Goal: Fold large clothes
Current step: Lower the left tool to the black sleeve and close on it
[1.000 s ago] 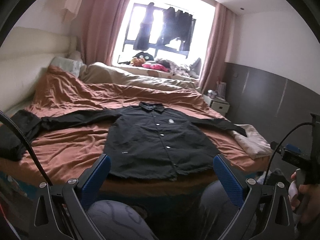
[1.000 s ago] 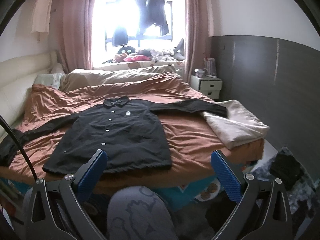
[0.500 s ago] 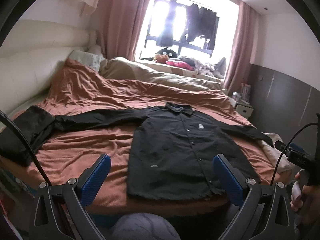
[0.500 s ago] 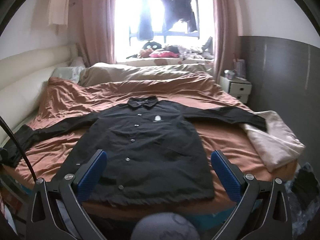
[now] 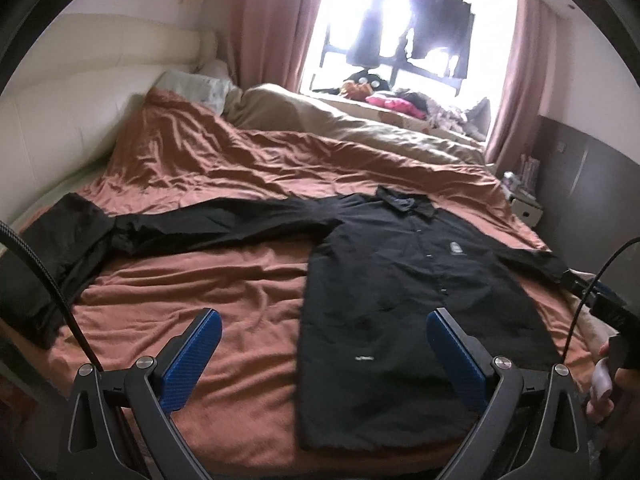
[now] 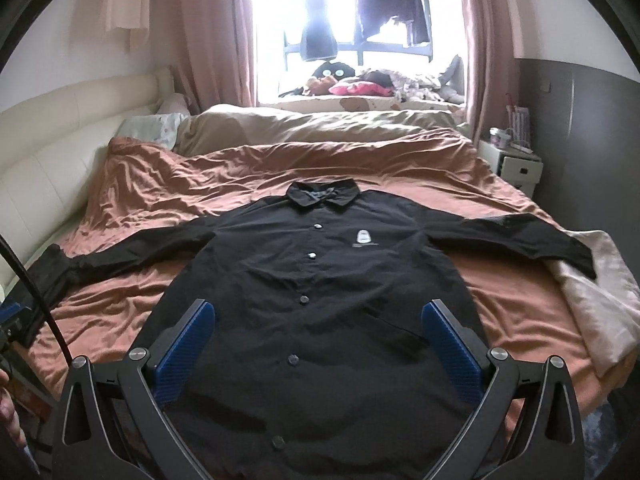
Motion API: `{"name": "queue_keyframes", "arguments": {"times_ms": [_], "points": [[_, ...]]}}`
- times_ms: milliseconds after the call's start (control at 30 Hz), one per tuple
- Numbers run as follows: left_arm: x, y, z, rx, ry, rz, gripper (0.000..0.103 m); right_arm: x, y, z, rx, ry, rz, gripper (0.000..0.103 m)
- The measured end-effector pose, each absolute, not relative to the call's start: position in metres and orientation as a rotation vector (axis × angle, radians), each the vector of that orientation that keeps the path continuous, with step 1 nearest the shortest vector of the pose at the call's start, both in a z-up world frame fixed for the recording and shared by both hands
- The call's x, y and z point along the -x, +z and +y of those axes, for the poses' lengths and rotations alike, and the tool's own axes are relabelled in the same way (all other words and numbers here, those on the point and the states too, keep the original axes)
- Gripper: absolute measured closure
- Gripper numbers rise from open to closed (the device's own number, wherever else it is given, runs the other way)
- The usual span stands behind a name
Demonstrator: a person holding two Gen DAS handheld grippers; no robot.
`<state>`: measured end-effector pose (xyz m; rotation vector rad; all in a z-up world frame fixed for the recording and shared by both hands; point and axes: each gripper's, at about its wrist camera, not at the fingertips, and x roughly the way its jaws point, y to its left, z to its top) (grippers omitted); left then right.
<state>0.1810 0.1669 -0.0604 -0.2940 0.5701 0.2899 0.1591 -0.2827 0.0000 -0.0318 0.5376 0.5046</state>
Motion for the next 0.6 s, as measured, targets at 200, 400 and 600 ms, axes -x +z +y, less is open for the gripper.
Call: {"name": "queue_keyframes", "arguments": {"times_ms": [200, 400, 600], "points": [[-0.208, -0.079, 0.212, 0.328, 0.350, 0.619, 0.002, -0.192, -0.001, -0.253, 0.024, 0.546, 0.550, 0.000], [-0.232, -0.096, 0.270, 0.384, 0.421, 0.654, 0.011, -0.233, -0.011, -0.212, 0.027, 0.605, 0.580, 0.000], [-0.252, -0.112, 0.337, 0.477, 0.490, 0.675, 0.023, -0.285, -0.022, -0.164, 0.048, 0.628, 0.642, 0.006]]}}
